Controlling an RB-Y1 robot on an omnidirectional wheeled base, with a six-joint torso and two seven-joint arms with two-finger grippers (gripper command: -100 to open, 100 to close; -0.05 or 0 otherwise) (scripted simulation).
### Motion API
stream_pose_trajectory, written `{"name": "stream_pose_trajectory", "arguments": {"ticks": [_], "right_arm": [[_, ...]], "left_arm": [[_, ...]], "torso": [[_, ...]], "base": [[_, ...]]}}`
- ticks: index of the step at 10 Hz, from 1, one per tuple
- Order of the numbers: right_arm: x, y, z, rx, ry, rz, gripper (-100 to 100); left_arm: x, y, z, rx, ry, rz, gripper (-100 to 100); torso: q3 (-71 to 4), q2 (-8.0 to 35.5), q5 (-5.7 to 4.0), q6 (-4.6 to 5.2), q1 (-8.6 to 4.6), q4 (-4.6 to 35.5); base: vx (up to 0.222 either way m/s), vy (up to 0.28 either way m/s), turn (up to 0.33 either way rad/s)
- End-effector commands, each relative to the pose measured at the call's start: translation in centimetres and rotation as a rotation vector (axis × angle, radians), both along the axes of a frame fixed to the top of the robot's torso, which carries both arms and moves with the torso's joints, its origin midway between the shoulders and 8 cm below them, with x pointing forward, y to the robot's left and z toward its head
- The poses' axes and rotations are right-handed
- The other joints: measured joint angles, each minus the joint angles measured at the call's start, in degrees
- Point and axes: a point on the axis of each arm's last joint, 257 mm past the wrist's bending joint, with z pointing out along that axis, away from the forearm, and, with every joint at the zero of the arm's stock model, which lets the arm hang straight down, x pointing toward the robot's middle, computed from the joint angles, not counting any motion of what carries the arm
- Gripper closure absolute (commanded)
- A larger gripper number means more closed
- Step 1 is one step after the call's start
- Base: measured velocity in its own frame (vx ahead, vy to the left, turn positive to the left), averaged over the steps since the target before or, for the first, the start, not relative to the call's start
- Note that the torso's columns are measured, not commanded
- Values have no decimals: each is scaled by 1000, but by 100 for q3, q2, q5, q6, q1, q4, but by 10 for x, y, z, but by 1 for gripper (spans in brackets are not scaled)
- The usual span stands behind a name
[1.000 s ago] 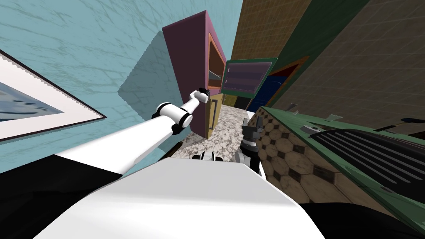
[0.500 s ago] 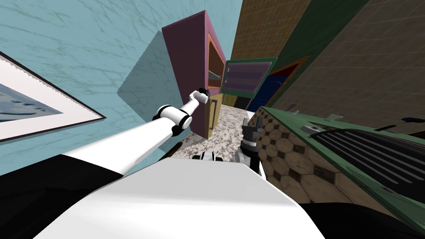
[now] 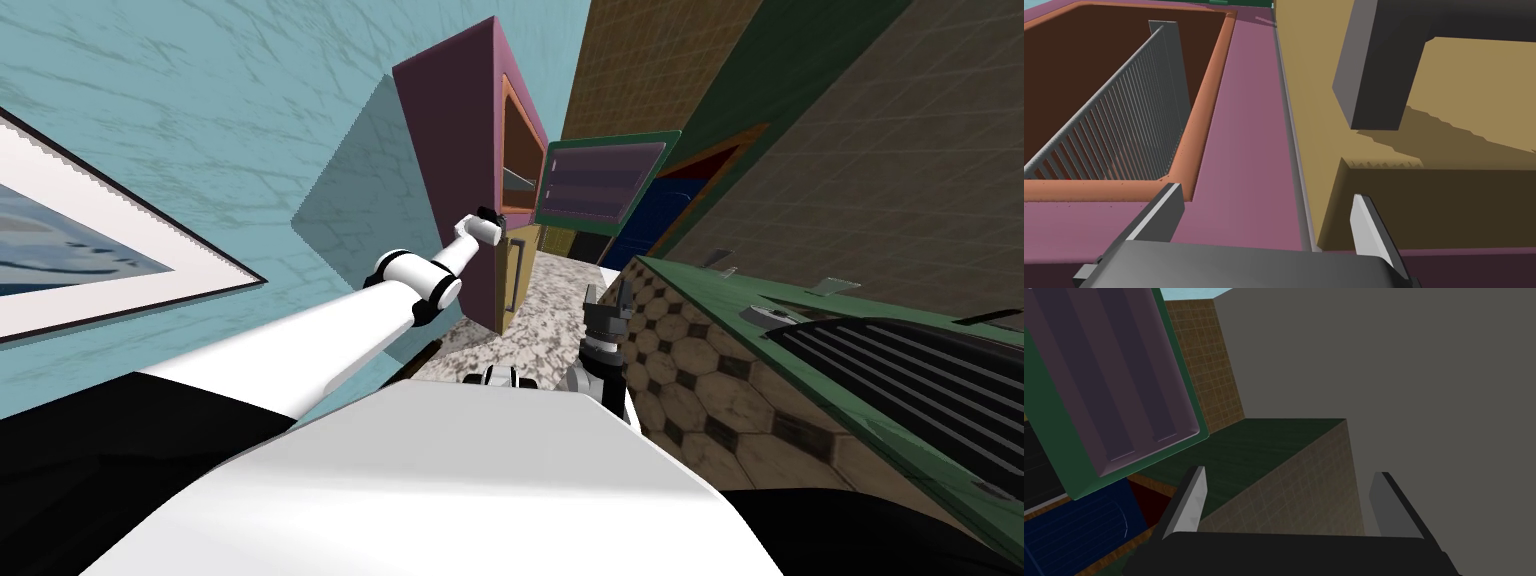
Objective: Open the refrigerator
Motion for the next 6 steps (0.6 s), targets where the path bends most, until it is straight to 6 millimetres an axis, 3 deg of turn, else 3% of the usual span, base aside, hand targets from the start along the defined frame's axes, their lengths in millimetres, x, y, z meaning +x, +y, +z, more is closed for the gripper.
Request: {"name": "stream_pose_trajectory", "arguments": {"ticks": [1,6], "right_arm": [[0,0,0,0,0,0,0],[0,0,0,0,0,0,0]], "left_arm": [[0,-1,22,-6,-23,-15,-100],[-5,-7,49,-14,-24,-56,-100]], "torso": [[-6,-7,-1,7,0,3],[16,21,7,-18,12,-11]], "base": [[-3,-17,41],[29,-31,82]]}}
